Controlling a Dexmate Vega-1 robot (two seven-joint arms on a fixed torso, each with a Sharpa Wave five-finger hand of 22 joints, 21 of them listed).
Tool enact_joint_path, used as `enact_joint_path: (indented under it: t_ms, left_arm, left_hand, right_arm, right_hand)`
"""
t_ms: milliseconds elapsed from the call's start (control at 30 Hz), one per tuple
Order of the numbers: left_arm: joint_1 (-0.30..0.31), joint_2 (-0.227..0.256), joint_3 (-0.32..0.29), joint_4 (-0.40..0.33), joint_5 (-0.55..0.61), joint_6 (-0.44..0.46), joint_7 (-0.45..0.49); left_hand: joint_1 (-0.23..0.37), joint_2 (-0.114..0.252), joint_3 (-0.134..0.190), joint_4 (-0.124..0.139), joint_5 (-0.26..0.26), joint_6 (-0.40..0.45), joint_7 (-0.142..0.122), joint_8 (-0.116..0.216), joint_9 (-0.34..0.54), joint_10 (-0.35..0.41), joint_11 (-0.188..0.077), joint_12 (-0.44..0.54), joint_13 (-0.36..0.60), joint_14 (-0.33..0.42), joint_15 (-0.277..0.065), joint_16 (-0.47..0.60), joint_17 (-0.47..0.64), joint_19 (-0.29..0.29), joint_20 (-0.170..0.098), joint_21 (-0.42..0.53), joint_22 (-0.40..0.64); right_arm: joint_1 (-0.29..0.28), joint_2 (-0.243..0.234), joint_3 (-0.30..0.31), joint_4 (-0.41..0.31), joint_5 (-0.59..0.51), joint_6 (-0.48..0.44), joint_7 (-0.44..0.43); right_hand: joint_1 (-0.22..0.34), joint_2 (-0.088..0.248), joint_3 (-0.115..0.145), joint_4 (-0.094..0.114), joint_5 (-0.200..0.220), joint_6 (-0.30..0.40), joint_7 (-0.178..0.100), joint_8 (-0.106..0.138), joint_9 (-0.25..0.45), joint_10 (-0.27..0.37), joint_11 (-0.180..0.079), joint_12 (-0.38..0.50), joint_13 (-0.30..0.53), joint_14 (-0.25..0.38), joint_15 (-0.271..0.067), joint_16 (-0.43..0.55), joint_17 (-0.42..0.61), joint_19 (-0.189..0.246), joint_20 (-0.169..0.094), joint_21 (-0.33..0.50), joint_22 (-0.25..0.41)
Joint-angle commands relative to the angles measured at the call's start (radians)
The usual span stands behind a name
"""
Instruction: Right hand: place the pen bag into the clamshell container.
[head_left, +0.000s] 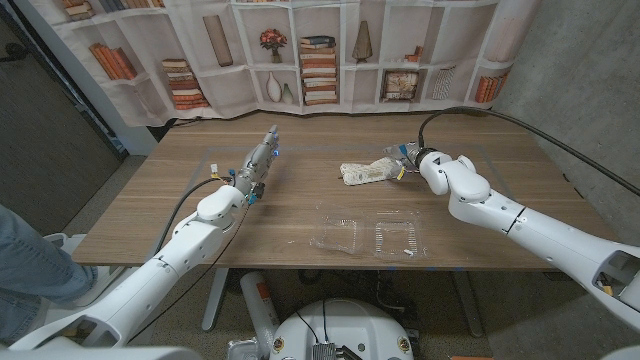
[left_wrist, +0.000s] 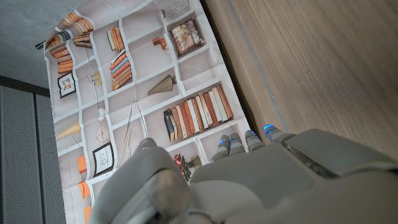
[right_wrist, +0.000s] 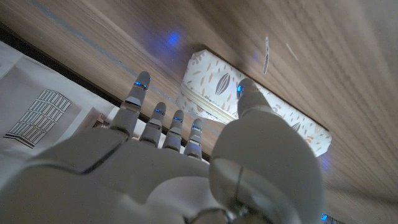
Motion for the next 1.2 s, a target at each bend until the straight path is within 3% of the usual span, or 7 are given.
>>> enact_joint_path:
  t_ms: [33,233,367,700,1000,1133,1200]
  left_arm:
    - [-0.009,-0.002,0.005,0.009,0.001,0.005,-0.003]
    - [-0.017,-0.005,0.010,0.019,0.001,0.009,-0.008]
    - [-0.022,-0.008,0.014,0.025,0.000,0.010,-0.012]
    - [-0.026,-0.005,0.018,0.023,0.003,0.020,-0.010]
    - [-0.020,-0.002,0.017,0.016,0.001,0.022,-0.008]
    - [-0.017,0.000,0.016,0.011,0.001,0.025,-0.005]
    - [-0.014,0.001,0.015,0.008,0.000,0.025,-0.004]
  left_hand:
    - [0.001,0.009,-0.007,0.003,-0.003,0.005,-0.002,0.000,0.005,-0.001,-0.006,-0.001,0.004,-0.043,0.000,-0.001,0.003,-0.109,0.006,-0.002,0.005]
    - [0.001,0.010,-0.008,0.003,-0.003,0.004,-0.002,0.000,0.005,-0.001,-0.006,-0.001,0.004,-0.043,0.000,-0.001,0.003,-0.109,0.002,-0.002,0.005]
    - [0.002,0.010,-0.008,0.003,-0.003,0.005,-0.002,0.000,0.005,-0.001,-0.006,-0.001,0.005,-0.043,0.000,-0.001,0.003,-0.109,0.003,-0.002,0.005]
    - [0.002,0.012,-0.010,0.003,-0.003,0.004,-0.003,0.000,0.005,-0.003,-0.006,-0.002,0.005,-0.042,0.000,-0.001,0.003,-0.111,0.006,-0.004,0.005]
    - [0.003,0.013,-0.011,0.003,-0.003,0.004,-0.003,0.000,0.005,-0.003,-0.006,-0.002,0.005,-0.043,0.001,-0.001,0.003,-0.112,0.008,-0.004,0.005]
    - [0.003,0.013,-0.012,0.003,-0.004,0.004,-0.004,-0.001,0.005,-0.004,-0.006,-0.002,0.005,-0.043,0.001,-0.001,0.004,-0.112,0.009,-0.004,0.005]
    - [0.003,0.013,-0.012,0.003,-0.004,0.003,-0.003,-0.001,0.006,-0.004,-0.005,-0.002,0.005,-0.044,0.001,-0.002,0.004,-0.112,0.010,-0.004,0.005]
  right_arm:
    - [0.001,0.020,-0.012,0.036,-0.016,-0.015,-0.017]
    - [-0.001,0.021,-0.014,0.041,-0.023,-0.019,-0.026]
    - [0.002,0.022,-0.015,0.044,-0.025,-0.017,-0.025]
    - [-0.011,0.021,-0.009,0.044,-0.030,-0.019,-0.065]
    - [-0.031,0.017,0.000,0.037,-0.030,-0.019,-0.119]
    - [-0.045,0.015,0.007,0.033,-0.030,-0.017,-0.158]
    - [-0.048,0.014,0.008,0.031,-0.031,-0.018,-0.165]
  right_hand:
    - [0.012,0.005,0.004,0.008,-0.005,0.023,-0.006,0.007,0.002,0.032,-0.006,0.012,0.003,0.022,-0.004,0.007,0.006,0.014,-0.002,-0.004,0.004]
    - [0.015,0.013,0.007,0.011,-0.009,0.095,-0.018,0.020,0.002,0.094,-0.033,0.028,0.002,0.078,-0.034,0.013,0.007,0.039,-0.013,-0.011,0.005]
    - [0.009,0.029,0.010,0.020,-0.013,0.138,-0.018,0.026,0.002,0.137,-0.045,0.039,0.002,0.128,-0.062,0.020,0.009,0.078,-0.039,-0.006,0.006]
    - [-0.011,0.046,0.007,0.033,-0.026,0.282,-0.042,0.053,0.001,0.258,-0.068,0.066,-0.002,0.213,-0.084,0.020,0.008,0.121,-0.067,-0.014,0.007]
    - [-0.003,0.062,0.016,0.028,-0.036,0.394,-0.061,0.070,0.000,0.340,-0.087,0.080,-0.004,0.269,-0.099,0.016,0.006,0.140,-0.078,-0.024,0.008]
    - [-0.001,0.075,0.019,0.027,-0.046,0.462,-0.064,0.068,0.000,0.442,-0.122,0.099,-0.005,0.358,-0.138,0.025,0.006,0.160,-0.092,-0.032,0.009]
    - [-0.001,0.078,0.020,0.026,-0.048,0.481,-0.065,0.064,0.000,0.482,-0.127,0.106,-0.006,0.383,-0.147,0.024,0.005,0.168,-0.095,-0.034,0.010]
